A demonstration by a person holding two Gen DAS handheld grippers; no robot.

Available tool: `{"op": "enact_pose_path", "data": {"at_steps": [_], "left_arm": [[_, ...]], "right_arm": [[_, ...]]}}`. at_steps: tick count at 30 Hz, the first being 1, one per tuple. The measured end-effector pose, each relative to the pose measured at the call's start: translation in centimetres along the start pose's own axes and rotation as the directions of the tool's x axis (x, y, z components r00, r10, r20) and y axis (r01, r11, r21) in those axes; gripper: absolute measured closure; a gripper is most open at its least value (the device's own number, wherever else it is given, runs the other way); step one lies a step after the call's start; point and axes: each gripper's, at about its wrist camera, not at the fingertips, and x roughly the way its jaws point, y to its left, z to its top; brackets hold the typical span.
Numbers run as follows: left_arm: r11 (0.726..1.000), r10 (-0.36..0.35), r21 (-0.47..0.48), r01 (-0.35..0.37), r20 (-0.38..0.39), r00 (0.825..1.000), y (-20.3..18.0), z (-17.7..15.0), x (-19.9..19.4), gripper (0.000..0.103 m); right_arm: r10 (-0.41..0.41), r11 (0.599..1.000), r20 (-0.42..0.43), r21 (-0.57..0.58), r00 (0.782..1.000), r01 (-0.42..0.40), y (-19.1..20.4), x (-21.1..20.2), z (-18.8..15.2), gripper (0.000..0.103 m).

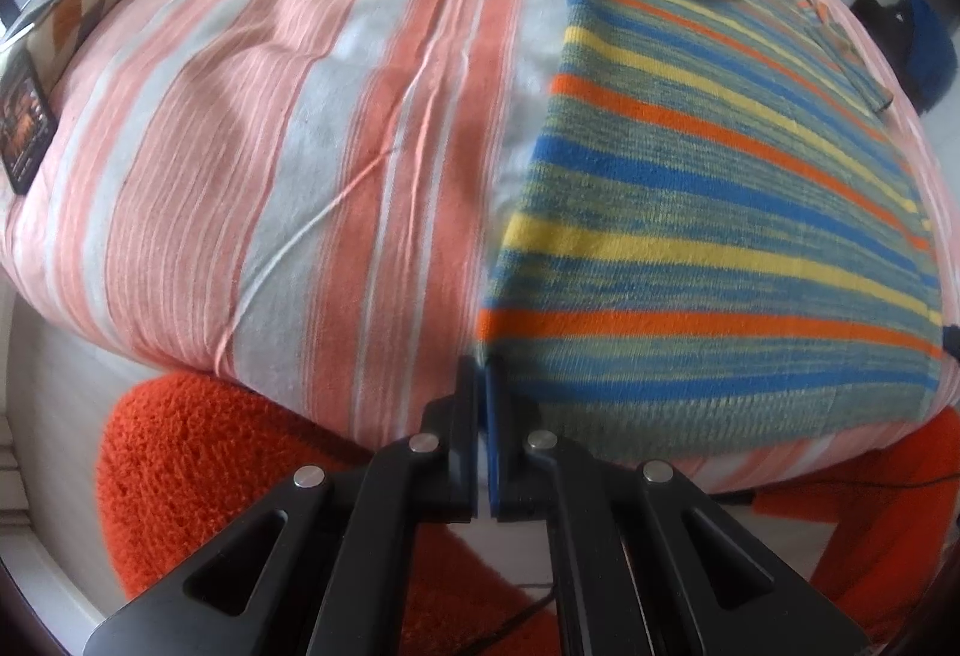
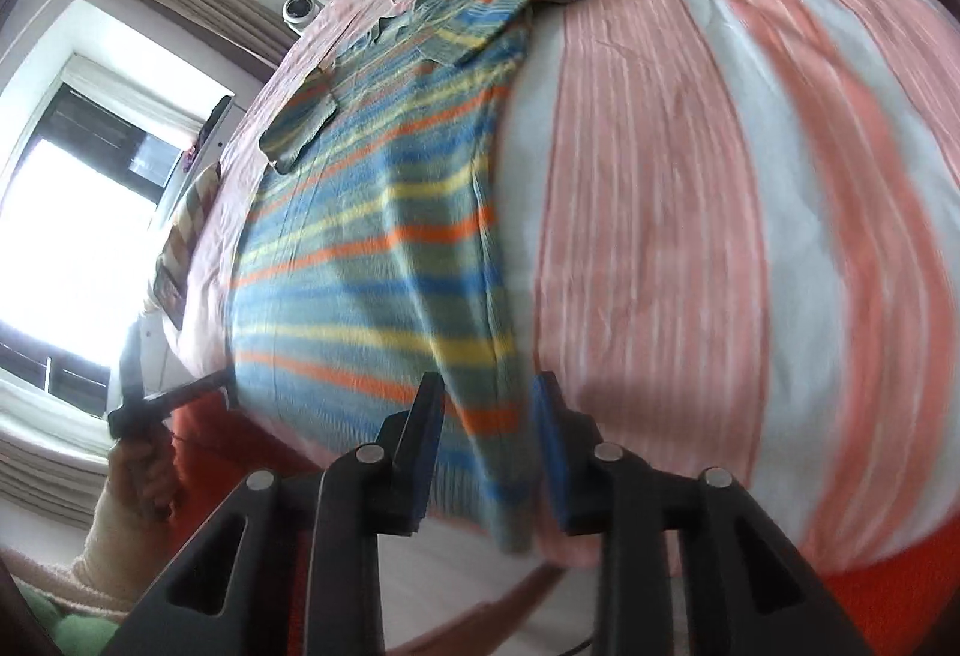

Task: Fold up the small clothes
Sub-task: 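Hold the hem with both grippers and stretch the sweater body smooth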

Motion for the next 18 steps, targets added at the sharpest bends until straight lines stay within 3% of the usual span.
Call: {"op": "enact_pose_path", "data": {"at_steps": [2,3,9,12,18], "left_arm": [[1.000,-0.003,-0.003,0.003,0.003,1.000,0.2,0.1,0.3,0.103],[1.000,-0.006,-0.005,0.006,0.003,1.000,0.3,0.2,0.5,0.103],[1.000,-0.005,-0.004,0.005,0.001,1.000,0.9,0.1,1.0,0.103],[1.000,0.015,0.003,-0.014,-0.009,1.000,0.8,-0.5,0.8,0.103],[0.999,0.037,0.028,-0.036,-0.010,0.999,-0.2,-1.6,0.9,0.101]], "right_arm": [[0.009,1.000,-0.057,-0.017,0.998,-0.010,0.8,2.1,0.0,0.074],[-0.008,1.000,-0.072,-0.030,0.997,0.006,0.9,2.7,-0.2,0.095],[-0.126,0.991,0.007,-0.047,0.992,0.126,2.1,0.4,-1.1,0.096],[-0.166,0.985,-0.024,-0.053,0.986,0.165,1.8,2.2,-1.6,0.096],[-0.102,0.995,-0.013,0.003,0.995,0.102,-0.1,2.3,-1.7,0.095]]}}
